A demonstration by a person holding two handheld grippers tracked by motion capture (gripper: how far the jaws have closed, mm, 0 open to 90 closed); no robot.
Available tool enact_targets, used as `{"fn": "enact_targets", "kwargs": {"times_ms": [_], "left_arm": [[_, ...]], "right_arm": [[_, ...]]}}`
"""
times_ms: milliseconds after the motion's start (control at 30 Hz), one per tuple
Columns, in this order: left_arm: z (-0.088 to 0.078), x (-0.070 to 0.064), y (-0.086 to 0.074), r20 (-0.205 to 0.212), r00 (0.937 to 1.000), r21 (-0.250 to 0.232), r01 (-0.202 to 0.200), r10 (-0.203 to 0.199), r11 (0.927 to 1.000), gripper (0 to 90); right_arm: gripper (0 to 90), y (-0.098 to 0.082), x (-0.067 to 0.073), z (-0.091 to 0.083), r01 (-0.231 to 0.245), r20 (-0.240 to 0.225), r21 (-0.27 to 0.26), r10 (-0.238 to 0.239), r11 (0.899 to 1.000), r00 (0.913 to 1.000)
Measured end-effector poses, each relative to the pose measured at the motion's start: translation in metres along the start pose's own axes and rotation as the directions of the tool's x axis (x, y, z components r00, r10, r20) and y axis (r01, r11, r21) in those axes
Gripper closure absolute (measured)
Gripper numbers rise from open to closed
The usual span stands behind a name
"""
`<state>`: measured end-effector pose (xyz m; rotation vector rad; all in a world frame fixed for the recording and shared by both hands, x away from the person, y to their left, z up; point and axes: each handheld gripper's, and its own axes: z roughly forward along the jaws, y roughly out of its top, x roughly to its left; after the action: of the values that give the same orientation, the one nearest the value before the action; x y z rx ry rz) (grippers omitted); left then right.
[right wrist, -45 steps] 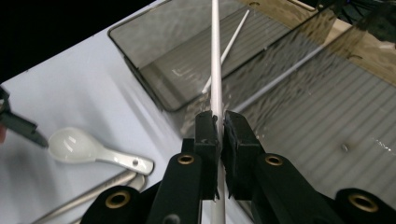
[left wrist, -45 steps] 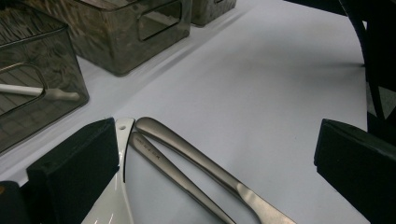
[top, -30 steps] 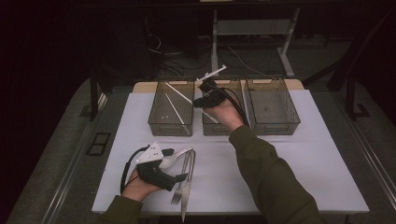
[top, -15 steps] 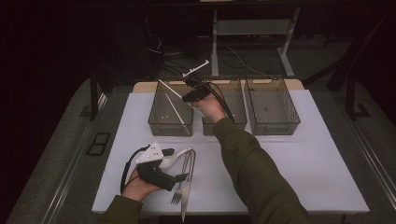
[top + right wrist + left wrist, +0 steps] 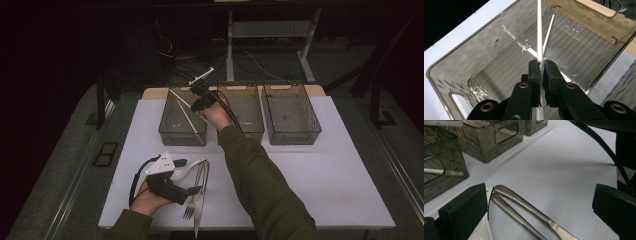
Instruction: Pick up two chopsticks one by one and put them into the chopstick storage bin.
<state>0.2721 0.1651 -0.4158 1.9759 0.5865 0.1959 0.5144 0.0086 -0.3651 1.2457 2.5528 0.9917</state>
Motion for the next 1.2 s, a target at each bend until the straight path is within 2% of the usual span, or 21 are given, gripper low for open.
{"fn": "enact_targets", "kwargs": {"times_ms": [200, 300, 433, 467, 533, 600, 800, 900, 1067, 1200], "left_arm": [[0.0, 0.0, 0.0, 0.002, 1.0, 0.0, -0.002, 0.002, 1.0, 0.0], [0.0, 0.0, 0.0, 0.003, 1.0, -0.002, -0.002, 0.002, 1.0, 0.0], [-0.001, 0.0, 0.0, 0.002, 1.0, 0.0, -0.003, 0.003, 1.0, 0.0], [-0.001, 0.0, 0.0, 0.002, 1.0, -0.001, -0.003, 0.003, 1.0, 0.0], [-0.001, 0.0, 0.0, 0.002, 1.0, 0.0, -0.005, 0.005, 1.0, 0.0], [-0.001, 0.0, 0.0, 0.001, 1.0, -0.001, -0.005, 0.005, 1.0, 0.0], [0.0, 0.0, 0.0, -0.001, 1.0, 0.001, -0.004, 0.004, 1.0, 0.0], [0.0, 0.0, 0.0, -0.003, 1.0, 0.003, -0.006, 0.006, 1.0, 0.0], [0.0, 0.0, 0.0, -0.008, 0.9998, 0.013, -0.019, 0.019, 0.9997, 0.0], [0.0, 0.001, 0.0, -0.013, 0.9998, 0.014, -0.017, 0.017, 0.9998, 0.0]], "right_arm": [[83.9, -0.001, 0.0, 0.006, -0.012, 0.001, 0.014, 0.012, 1.0, 0.9999], [82.4, 0.0, 0.0, 0.007, 0.002, 0.002, 0.02, -0.002, 1.0, 1.0], [71.5, 0.001, 0.0, 0.001, 0.006, 0.0, -0.008, -0.006, 1.0, 1.0], [71.5, 0.001, 0.0, 0.001, 0.006, 0.0, -0.008, -0.006, 1.0, 1.0], [66.6, 0.002, 0.0, -0.004, 0.001, -0.004, -0.015, -0.001, 1.0, 1.0], [62.9, 0.001, -0.001, -0.008, 0.015, -0.009, -0.022, -0.015, 1.0, 0.9998], [48.7, -0.007, -0.005, -0.025, 0.034, -0.069, -0.072, -0.039, 0.997, 0.9968], [43.7, -0.015, -0.007, -0.034, 0.057, -0.083, -0.087, -0.065, 0.995, 0.9944], [36.7, -0.031, -0.013, -0.054, 0.078, -0.131, -0.144, -0.097, 0.986, 0.9866], [33.1, -0.047, -0.017, -0.069, 0.105, -0.127, -0.174, -0.128, 0.979, 0.9836]]}}
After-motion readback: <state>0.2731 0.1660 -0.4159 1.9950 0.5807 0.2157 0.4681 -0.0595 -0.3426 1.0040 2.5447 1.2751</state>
